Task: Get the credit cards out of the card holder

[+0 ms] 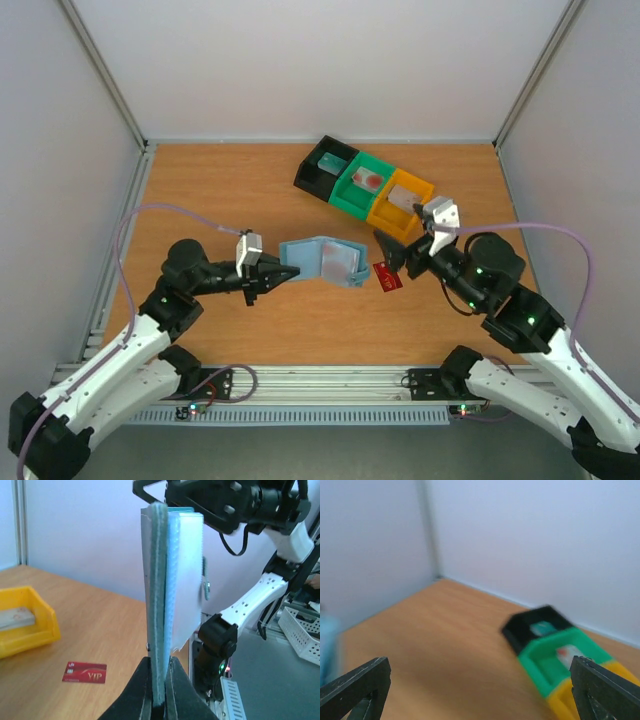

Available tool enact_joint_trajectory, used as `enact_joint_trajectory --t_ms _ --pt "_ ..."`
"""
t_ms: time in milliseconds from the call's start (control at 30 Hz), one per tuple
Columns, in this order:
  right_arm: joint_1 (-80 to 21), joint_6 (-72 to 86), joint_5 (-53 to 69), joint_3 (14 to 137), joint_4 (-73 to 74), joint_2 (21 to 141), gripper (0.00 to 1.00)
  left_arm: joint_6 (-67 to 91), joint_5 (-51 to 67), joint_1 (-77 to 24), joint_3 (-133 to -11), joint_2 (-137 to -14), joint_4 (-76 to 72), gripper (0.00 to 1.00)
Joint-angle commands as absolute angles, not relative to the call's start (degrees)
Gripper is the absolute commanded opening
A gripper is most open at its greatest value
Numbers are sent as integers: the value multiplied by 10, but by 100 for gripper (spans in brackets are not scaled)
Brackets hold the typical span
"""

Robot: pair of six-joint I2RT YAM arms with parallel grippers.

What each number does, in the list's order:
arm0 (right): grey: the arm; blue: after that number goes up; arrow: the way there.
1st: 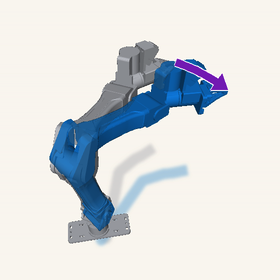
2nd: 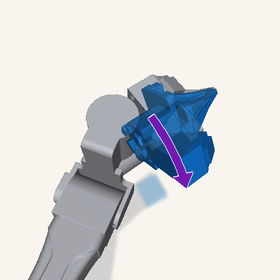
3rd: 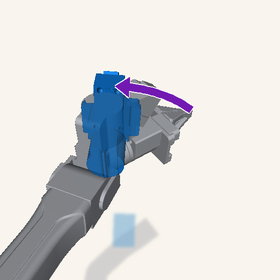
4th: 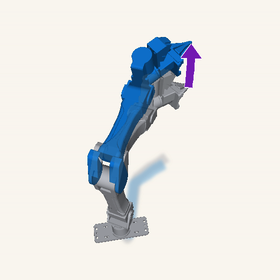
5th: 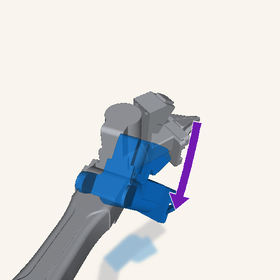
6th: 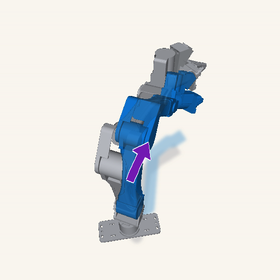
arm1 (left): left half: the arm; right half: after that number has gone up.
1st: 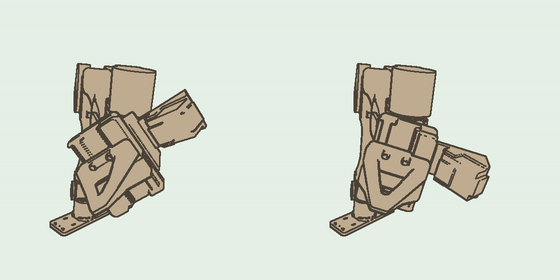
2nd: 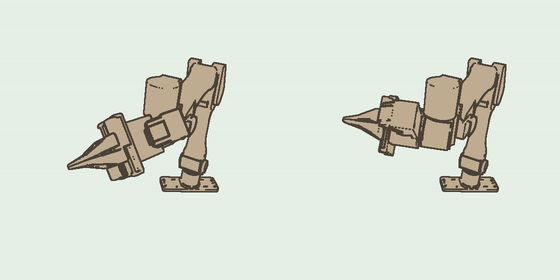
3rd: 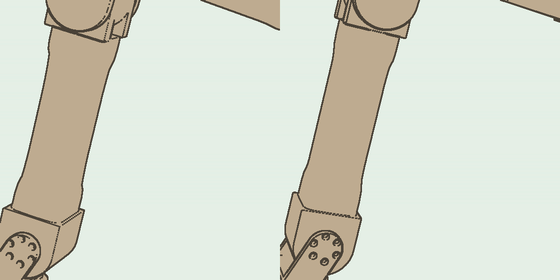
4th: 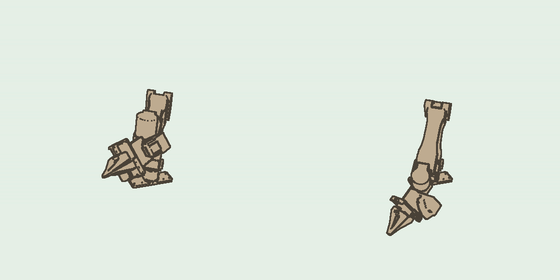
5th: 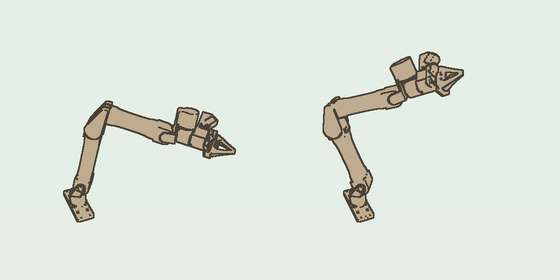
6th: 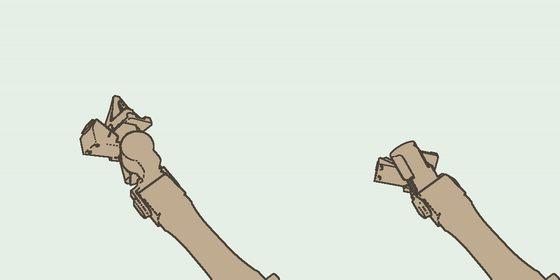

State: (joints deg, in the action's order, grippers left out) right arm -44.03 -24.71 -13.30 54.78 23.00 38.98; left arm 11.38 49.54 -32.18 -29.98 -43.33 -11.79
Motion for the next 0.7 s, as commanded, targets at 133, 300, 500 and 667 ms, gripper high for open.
enact_joint_trajectory --t_ms 133,300,500,667 --pt "-444 -304 271 572 329 353 98 171 499 -318 -332 -425 -204 0" --pt "-444 -289 240 577 327 376 96 158 505 -319 -334 -422 -198 0" --pt "-444 -316 211 621 346 423 72 135 536 -319 -332 -411 -187 0" --pt "-443 -312 207 640 368 443 67 134 538 -319 -329 -407 -197 0"
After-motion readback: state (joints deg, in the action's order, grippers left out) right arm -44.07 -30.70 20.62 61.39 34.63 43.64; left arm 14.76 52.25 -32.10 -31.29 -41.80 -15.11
